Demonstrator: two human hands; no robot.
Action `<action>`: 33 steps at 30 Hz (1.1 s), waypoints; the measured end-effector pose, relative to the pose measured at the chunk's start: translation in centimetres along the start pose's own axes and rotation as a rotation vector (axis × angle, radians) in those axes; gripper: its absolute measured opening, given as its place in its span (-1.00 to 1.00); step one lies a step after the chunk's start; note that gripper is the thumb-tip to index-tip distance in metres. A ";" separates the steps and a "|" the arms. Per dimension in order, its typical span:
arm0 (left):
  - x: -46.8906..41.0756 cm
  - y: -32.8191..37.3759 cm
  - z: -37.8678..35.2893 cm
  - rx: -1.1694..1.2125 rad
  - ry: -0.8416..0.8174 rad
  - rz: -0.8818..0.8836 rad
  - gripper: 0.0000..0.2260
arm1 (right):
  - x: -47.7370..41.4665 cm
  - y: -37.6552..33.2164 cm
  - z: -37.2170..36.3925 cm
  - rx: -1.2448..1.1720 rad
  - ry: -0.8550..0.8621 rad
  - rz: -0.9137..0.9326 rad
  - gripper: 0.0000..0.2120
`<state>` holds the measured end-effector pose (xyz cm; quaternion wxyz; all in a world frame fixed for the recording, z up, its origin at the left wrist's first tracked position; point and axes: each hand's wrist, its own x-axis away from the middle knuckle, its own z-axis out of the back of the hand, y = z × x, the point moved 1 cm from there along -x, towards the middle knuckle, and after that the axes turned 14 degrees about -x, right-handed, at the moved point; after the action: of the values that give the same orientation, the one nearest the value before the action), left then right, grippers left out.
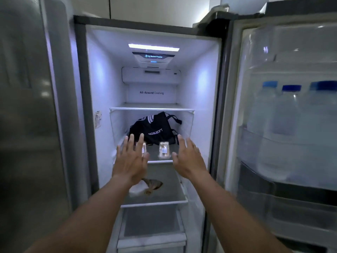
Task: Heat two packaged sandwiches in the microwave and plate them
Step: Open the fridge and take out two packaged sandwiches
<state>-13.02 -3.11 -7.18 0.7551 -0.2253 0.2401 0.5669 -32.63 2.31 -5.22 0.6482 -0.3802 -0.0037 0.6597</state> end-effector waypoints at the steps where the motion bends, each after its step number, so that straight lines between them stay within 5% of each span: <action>1: -1.0 -0.1 -1.0 0.010 -0.008 0.007 -0.43 | -1.4 0.7 -0.8 0.003 -0.004 -0.007 -0.35; 18: -15.9 -0.6 -19.5 0.061 -0.151 0.174 -0.36 | -20.0 9.3 -14.9 0.004 -0.076 -0.170 -0.32; 33: -19.1 -1.0 -29.0 0.162 -0.328 0.364 -0.25 | -24.7 12.2 -24.1 -0.049 -0.162 -0.440 -0.01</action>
<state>-19.79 -35.47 -18.03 0.6851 -0.0223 0.1955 0.7014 -34.08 -32.62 -16.14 0.7647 -0.3318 -0.1544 0.5304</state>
